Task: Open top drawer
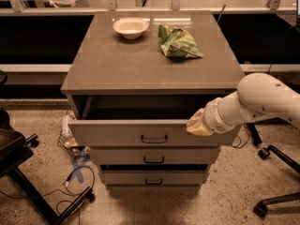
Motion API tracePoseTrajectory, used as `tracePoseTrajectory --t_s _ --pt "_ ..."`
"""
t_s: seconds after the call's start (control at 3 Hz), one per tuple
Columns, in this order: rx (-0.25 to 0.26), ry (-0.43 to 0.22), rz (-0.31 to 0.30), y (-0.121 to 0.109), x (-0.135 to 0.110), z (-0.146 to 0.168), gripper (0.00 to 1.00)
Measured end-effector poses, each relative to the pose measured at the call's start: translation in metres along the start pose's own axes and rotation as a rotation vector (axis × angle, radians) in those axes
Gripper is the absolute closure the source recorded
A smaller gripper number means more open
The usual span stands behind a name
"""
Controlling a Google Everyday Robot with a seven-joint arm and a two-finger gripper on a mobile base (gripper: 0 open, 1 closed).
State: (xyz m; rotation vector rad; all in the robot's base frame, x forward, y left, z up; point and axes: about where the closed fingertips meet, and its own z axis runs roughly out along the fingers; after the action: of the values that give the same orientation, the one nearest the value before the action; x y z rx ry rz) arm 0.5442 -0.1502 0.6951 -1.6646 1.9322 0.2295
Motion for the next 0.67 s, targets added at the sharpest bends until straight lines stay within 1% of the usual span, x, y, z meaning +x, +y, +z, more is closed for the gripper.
tracePoseTrajectory --t_s 0.33,0.67 --pt "0.008 0.006 -0.039 -0.001 -0.003 -0.006 0.53" --pt "0.031 0.080 -0.078 -0.020 -0.005 -0.041 0.76"
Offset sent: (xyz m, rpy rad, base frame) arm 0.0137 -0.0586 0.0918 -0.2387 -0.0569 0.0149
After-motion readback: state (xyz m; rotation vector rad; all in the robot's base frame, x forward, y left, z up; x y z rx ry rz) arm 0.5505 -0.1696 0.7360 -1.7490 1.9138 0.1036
